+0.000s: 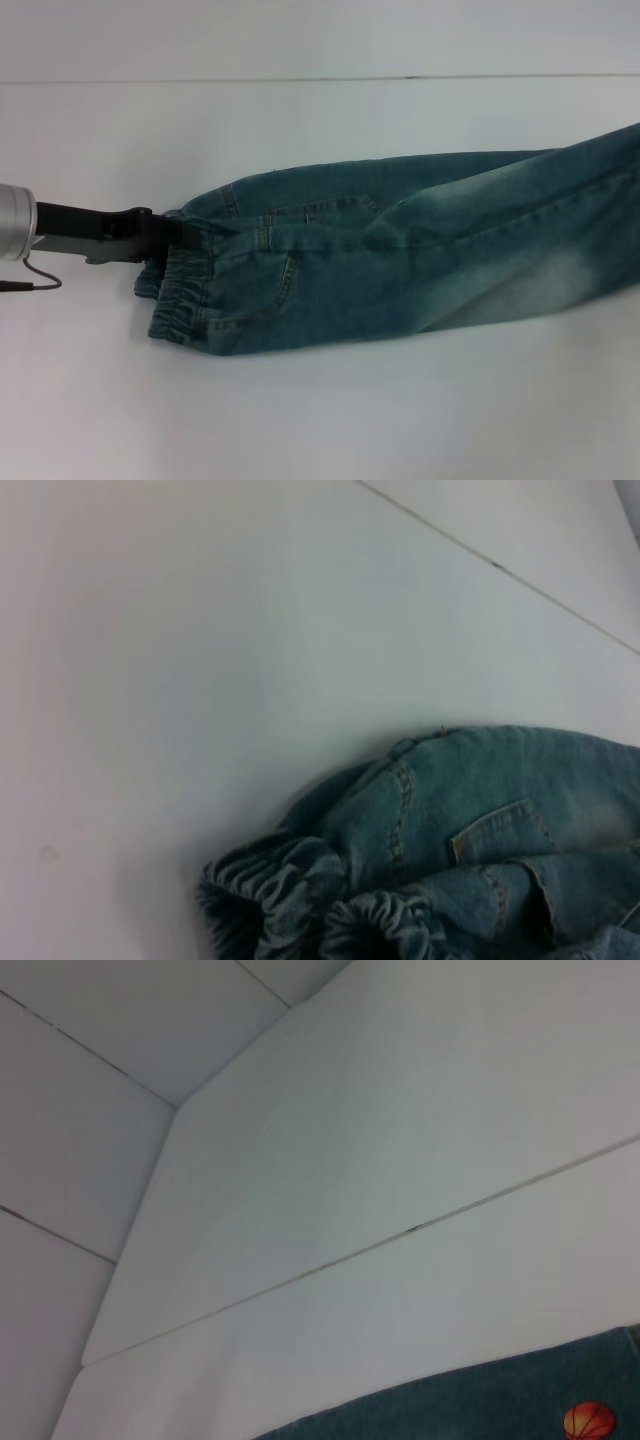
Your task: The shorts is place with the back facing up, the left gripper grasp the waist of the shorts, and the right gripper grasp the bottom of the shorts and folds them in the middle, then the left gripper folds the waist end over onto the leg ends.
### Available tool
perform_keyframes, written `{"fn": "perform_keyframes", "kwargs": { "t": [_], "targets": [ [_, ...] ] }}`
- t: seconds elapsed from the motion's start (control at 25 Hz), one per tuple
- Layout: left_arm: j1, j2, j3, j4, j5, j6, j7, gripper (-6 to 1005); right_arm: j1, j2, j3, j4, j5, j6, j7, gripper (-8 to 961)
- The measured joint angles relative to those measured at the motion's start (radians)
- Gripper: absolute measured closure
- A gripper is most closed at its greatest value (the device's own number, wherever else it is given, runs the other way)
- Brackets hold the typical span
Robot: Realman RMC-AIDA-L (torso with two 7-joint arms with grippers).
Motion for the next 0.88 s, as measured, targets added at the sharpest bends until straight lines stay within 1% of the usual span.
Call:
{"fn": "perform_keyframes", "kwargs": {
  "t": [0.48,0.56,0.88],
  "targets": [
    [-0.003,-0.001,0.000,0.003,-0.008,0.001,0.003,598,0.004,0.001,0.000,0.000,0.000,0.000,-0.002,942],
    [-0.001,-0.001,-0.002,0.006,-0.008,0.008,0.004,828,0.003,0.001,0.000,0.000,0.000,0.000,-0.002,942],
    [0.004,0.003,-0.011,0.011,-0.009,0.019,0.022,907,-0.003,0.001,0.001,0.000,0.000,0.000,-0.004,943]
  ]
}}
